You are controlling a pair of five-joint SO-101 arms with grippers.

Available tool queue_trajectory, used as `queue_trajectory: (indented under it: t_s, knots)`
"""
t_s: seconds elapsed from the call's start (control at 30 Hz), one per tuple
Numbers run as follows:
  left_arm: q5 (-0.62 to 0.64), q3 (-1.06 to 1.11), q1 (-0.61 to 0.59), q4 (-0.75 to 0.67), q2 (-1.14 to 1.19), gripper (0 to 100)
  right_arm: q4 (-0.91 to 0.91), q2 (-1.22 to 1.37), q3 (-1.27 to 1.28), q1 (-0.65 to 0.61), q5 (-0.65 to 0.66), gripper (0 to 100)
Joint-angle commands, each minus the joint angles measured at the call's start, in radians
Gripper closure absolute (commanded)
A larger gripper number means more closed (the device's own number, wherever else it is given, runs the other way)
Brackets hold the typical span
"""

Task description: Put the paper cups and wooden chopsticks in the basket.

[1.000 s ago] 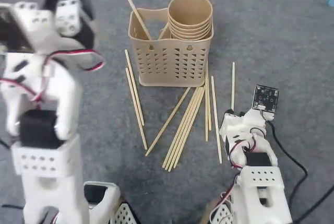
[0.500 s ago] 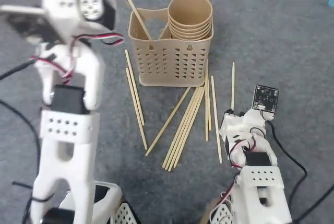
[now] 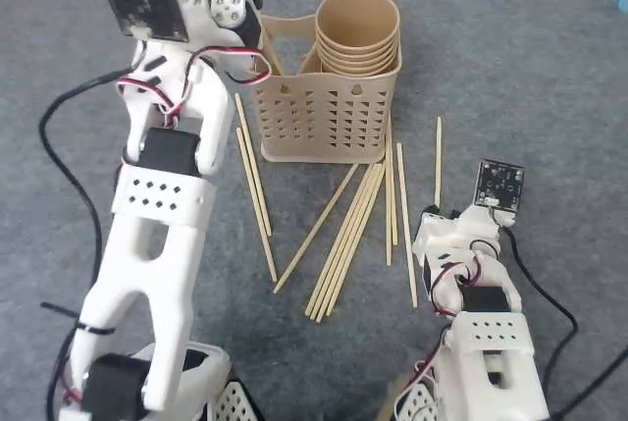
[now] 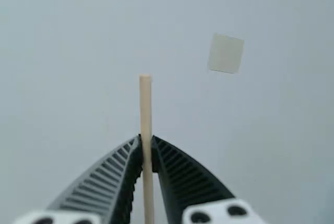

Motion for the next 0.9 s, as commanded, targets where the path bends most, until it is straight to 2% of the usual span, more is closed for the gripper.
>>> queue_trajectory:
  t_s: [0.0, 0.17, 0.37, 0.63, 0.87]
  knots:
    - [0.009, -0.005, 0.008, -0.023, -0.006, 92, -0.030, -0.025, -0.003, 0.012, 0.014, 87.9]
    - [0.012, -0.018, -0.011, 0.037, -0.017, 82, -0.030, -0.025, -0.003, 0.012, 0.014, 87.9]
    - [0.009, -0.035, -0.051, 0.196, -0.087, 82, -0.030, -0.025, -0.003, 0.012, 0.014, 87.9]
    - [0.014, -0.035, -0.107, 0.400, -0.324, 82, -0.030, -0.025, -0.003, 0.012, 0.014, 87.9]
    - [0.014, -0.035, -0.153, 0.721, -0.443, 82, -0.028, -0.024, -0.003, 0.012, 0.014, 88.0]
